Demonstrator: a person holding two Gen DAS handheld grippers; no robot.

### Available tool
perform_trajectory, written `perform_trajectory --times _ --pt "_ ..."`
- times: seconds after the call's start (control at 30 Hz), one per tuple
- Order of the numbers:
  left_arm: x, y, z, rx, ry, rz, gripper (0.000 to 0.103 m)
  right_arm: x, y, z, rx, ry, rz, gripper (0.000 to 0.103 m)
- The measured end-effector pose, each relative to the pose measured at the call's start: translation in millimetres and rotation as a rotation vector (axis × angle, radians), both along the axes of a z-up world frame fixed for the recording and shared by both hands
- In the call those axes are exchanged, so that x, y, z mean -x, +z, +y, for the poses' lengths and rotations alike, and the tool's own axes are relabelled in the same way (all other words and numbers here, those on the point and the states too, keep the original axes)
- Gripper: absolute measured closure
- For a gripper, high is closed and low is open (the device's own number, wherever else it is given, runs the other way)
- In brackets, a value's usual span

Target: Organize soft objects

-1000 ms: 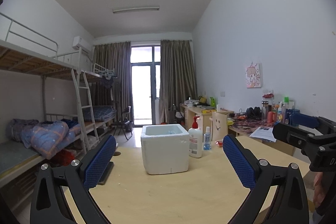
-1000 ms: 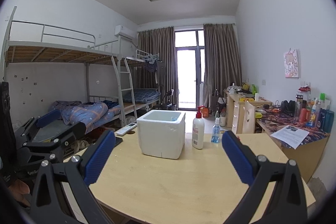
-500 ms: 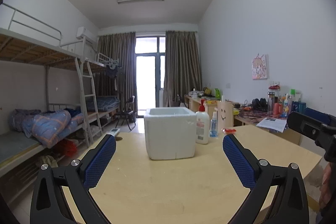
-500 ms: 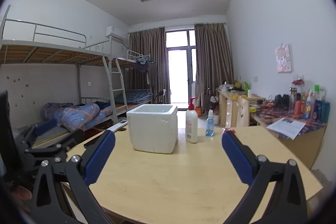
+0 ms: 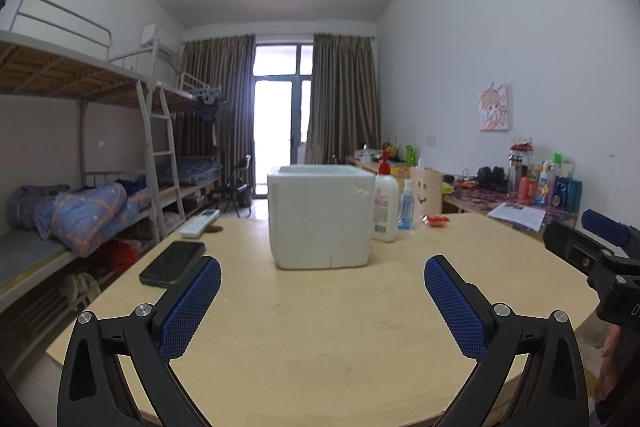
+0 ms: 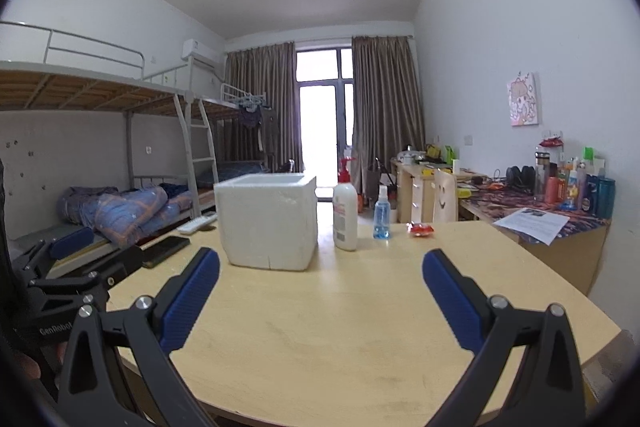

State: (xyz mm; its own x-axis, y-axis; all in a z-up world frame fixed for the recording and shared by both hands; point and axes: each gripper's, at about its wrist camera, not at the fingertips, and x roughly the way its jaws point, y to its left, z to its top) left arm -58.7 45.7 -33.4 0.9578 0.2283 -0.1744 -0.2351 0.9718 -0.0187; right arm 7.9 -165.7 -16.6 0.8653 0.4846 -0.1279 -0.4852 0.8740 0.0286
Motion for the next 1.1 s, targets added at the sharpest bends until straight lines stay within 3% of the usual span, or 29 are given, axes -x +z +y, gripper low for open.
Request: perform_trajectory --times 0.27,1.1 --pt "-6 -8 7 0.030 0.007 0.042 0.001 -3 -9 8 0.011 0.011 0.034 0.000" --pt "-5 -9 0 0.020 -0.007 0.048 0.001 2 -14 20 0.038 0.013 0.058 0.000"
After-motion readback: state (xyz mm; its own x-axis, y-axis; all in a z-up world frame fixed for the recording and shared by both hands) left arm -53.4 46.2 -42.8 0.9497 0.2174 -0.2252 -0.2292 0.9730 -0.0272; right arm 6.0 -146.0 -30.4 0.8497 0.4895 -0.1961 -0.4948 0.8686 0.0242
